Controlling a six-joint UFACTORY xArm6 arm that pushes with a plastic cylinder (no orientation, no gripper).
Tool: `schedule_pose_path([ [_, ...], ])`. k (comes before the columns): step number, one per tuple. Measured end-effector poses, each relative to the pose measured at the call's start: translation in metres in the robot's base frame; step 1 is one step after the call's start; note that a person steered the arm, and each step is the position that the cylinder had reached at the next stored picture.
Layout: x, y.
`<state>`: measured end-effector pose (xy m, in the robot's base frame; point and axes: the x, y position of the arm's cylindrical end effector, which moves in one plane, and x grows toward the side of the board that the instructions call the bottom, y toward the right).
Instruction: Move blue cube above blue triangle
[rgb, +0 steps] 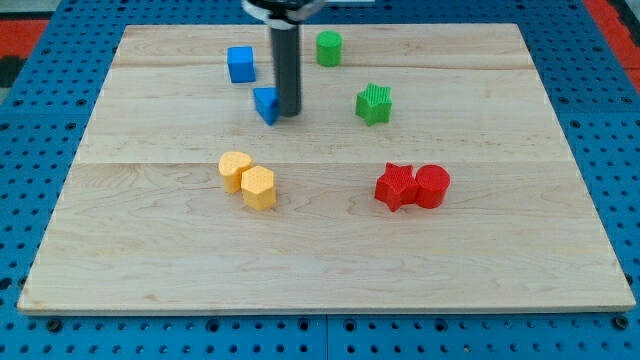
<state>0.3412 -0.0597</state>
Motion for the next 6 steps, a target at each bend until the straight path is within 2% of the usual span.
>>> schedule_pose_path([
  [1, -0.015, -0.035],
  [2, -0.014, -0.021],
  [3, -0.037, 0.040],
  [4, -0.070, 0.026],
  [5, -0.054, -0.037],
  [6, -0.045, -0.040],
])
